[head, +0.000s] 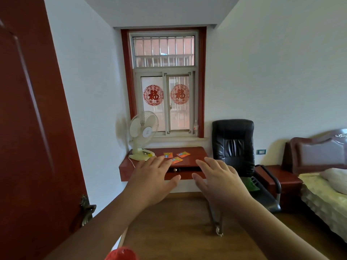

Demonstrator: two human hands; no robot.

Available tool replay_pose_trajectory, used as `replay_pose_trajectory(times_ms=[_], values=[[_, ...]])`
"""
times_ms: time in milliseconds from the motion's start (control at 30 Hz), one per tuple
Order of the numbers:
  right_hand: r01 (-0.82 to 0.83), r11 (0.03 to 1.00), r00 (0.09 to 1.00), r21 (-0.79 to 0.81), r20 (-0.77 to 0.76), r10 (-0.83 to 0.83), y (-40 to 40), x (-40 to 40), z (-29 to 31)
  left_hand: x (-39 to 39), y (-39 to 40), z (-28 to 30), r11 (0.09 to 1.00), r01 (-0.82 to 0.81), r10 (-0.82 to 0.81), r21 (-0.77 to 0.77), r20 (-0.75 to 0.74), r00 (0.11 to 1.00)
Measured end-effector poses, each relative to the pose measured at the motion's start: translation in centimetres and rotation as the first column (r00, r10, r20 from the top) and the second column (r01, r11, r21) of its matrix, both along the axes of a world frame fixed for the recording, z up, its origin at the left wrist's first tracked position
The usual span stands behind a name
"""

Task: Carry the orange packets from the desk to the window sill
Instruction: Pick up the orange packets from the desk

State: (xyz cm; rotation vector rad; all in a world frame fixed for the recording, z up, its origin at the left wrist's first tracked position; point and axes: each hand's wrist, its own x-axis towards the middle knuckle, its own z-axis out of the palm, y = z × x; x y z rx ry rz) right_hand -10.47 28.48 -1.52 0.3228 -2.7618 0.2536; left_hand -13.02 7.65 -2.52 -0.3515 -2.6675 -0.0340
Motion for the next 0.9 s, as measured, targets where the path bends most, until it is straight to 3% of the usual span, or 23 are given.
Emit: replay_pose_trajectory(times_ms=[400, 900], values=[[-0.07, 0.998, 0.998, -0.003, -0.008, 0.07, -4.9, -10.7, -1.9, -9.9, -4.1, -0.1, 0.999, 0.027, -0.027, 0.017, -0.023, 0.999], [-0.008, 0.999, 1.0, 0.032, 0.027, 0.007, -10.0, -26.5, -4.6, -25.8, -10.1, -3.3, 0.998, 0.053, -0.053, 0.02, 0.034, 0.998]])
